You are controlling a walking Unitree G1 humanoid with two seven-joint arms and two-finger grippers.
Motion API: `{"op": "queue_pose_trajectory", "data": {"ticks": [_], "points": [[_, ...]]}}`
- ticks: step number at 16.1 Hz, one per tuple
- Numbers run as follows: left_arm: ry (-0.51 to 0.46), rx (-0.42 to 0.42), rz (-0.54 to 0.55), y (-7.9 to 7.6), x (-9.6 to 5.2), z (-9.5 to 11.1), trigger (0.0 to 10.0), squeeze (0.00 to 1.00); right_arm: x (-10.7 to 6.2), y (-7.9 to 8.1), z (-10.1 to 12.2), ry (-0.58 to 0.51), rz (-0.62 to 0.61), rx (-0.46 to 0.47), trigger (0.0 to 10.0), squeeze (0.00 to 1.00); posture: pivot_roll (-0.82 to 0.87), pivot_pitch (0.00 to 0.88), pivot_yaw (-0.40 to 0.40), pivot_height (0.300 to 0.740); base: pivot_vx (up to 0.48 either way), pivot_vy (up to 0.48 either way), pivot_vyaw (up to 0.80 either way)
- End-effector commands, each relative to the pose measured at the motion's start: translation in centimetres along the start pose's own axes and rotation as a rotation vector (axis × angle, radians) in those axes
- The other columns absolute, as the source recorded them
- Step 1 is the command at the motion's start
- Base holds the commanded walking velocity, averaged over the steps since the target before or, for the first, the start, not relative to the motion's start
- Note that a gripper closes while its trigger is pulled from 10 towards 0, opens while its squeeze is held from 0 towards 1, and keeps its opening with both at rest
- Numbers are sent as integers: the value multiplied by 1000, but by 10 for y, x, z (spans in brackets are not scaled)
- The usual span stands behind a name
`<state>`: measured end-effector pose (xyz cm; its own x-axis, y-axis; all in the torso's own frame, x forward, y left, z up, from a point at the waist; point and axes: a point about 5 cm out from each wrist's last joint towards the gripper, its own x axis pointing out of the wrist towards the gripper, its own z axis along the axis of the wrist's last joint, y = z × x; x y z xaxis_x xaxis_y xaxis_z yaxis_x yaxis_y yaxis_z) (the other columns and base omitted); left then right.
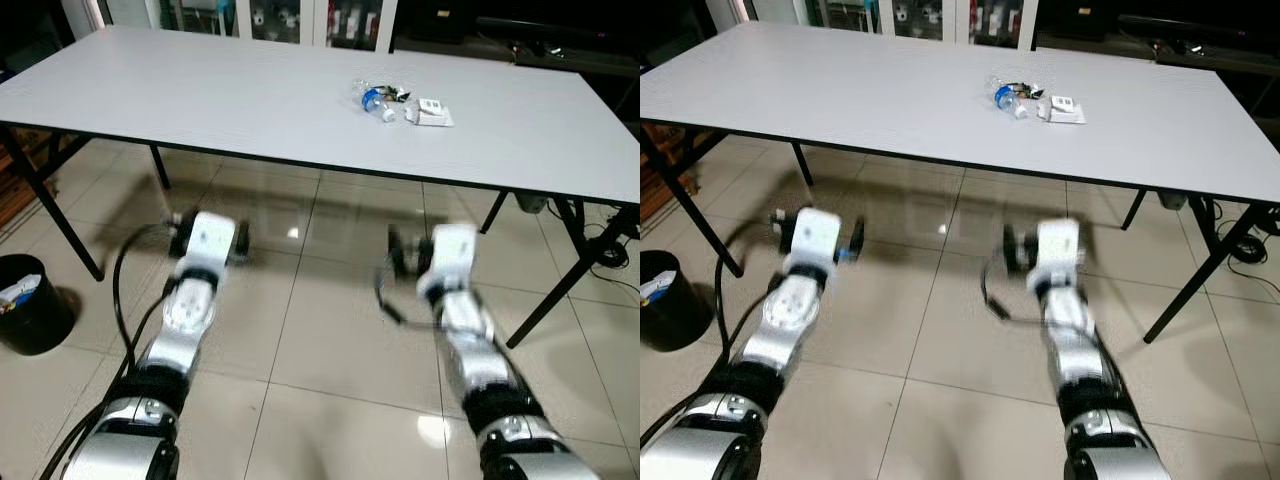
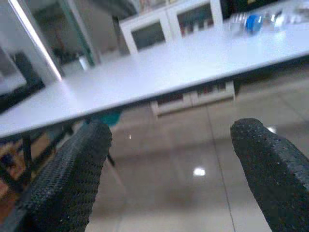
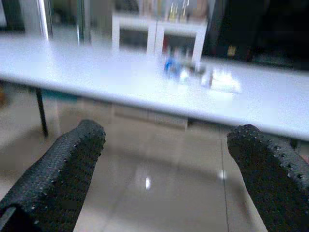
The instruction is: Picking trash to rubbish bin
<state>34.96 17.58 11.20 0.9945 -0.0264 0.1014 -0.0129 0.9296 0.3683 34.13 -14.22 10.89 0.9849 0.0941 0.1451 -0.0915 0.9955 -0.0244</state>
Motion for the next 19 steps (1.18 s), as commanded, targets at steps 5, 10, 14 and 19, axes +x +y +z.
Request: {"op": "queue_pose_trajectory", "data": {"ticks": [5, 10, 14, 19], "points": [[-192, 7, -57, -24, 2, 44, 10000, 0, 2, 13, 39, -156, -35, 54, 10000, 0, -2, 0, -66, 740, 0, 0, 0], [-219, -14, -31, -23, 10, 64, 10000, 0, 10, 17, 51, -160, -55, 48, 10000, 0, -4, 0, -60, 740, 245, 0, 0], [-207, 4, -39, -23, 11, 65, 10000, 0, 9, 22, 49, -138, -39, 41, 10000, 0, -3, 0, -56, 740, 452, 0, 0], [-188, 6, -31, -21, 13, 65, 10000, 0, 13, 23, 54, -139, -40, 40, 10000, 0, -5, 0, -55, 740, 386, 0, 0]]}}
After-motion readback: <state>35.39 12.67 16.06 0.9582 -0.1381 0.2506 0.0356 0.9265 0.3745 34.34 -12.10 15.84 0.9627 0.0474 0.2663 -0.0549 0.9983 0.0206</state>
